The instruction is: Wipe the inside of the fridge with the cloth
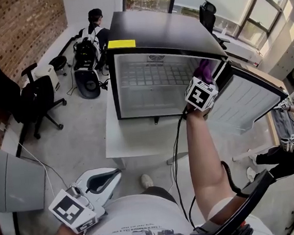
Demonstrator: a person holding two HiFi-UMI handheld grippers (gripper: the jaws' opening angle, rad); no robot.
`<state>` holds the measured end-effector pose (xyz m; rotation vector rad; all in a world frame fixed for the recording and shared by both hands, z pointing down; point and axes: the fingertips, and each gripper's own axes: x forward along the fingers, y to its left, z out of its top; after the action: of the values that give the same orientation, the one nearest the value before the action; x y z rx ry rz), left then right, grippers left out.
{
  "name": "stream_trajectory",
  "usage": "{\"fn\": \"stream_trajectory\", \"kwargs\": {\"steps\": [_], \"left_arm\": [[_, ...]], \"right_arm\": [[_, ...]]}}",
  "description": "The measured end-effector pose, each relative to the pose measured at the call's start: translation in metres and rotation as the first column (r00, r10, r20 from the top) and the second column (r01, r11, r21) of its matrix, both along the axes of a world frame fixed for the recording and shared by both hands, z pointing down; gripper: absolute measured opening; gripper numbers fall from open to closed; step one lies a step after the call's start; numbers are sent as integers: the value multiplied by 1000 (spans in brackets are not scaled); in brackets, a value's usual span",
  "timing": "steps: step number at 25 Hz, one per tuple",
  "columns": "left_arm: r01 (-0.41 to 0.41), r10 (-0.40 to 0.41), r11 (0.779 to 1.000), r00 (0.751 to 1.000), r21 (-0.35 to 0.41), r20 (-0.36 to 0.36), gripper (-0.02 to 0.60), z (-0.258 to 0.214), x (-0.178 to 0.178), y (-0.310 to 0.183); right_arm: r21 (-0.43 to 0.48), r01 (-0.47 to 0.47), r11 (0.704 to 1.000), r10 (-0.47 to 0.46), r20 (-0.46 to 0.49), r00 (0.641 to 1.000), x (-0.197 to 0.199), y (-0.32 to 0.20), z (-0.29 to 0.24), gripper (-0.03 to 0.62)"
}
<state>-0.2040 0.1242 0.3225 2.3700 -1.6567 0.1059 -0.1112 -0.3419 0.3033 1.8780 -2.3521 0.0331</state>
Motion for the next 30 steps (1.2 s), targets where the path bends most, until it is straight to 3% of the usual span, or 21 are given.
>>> {"fn": "stream_trajectory", "kwargs": {"steps": [10,15,24,30], "left_arm": [[-76,76,997,997,-5,-1,6,3,18,11],[-104,103,994,995,-24,-10,6,8,25,15],[-105,105,994,994,-31,-18,6,7,27,2],[-52,51,998,998,-29,-22,6,7,16,-16]], "right_arm": [[13,28,1000,-28,-16,999,29,38,5,52],[50,102,993,-103,5,995,27,67,-3,52],[83,390,917,-397,95,913,-24,84,-18,52],[87,423,902,-427,30,904,-50,57,-21,52]]}}
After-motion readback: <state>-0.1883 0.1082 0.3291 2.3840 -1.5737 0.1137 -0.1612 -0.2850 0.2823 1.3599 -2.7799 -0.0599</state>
